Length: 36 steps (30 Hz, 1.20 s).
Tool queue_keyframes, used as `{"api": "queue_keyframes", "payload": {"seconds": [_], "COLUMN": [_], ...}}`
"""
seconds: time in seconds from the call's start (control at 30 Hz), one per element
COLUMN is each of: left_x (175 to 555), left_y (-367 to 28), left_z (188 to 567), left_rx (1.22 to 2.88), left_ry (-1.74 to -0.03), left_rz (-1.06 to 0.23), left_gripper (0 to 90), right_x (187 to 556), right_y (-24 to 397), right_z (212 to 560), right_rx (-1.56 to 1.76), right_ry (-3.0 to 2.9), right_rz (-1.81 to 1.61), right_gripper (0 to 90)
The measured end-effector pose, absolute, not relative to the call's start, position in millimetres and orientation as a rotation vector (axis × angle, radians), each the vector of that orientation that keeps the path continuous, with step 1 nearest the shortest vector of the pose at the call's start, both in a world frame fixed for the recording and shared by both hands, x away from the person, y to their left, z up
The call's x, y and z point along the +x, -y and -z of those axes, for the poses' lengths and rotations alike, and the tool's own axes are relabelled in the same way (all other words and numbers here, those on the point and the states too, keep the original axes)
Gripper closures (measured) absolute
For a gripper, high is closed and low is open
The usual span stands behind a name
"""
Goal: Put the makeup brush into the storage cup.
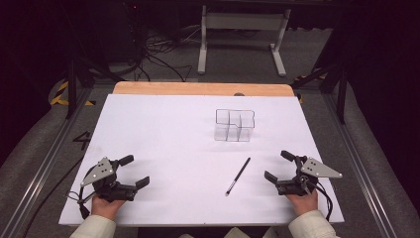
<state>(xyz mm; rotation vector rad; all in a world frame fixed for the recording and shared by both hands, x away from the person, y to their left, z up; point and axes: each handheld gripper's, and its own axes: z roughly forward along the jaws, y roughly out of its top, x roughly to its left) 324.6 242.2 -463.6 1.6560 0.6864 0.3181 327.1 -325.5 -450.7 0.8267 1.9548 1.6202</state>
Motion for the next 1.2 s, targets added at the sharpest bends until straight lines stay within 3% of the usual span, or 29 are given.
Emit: {"api": "queue_keyframes", "payload": {"seconds": [0.47, 1.2], "left_x": [324, 324], "left_y": [-244, -241], "left_z": [463, 461], "left_rx": [1.634, 1.630], "left_ry": [-0.679, -0.617], "left_rz": [-0.338, -0.348], "left_gripper": [0.0, 0.0], "right_x": [328, 338], "right_y": [320, 305], "right_z": [447, 401], "right_rx": [0.818, 0.729], "right_ry": [-1.989, -2.021], "right_rz": [-1.621, -1.658], "right_gripper": [0.2, 0.1]}}
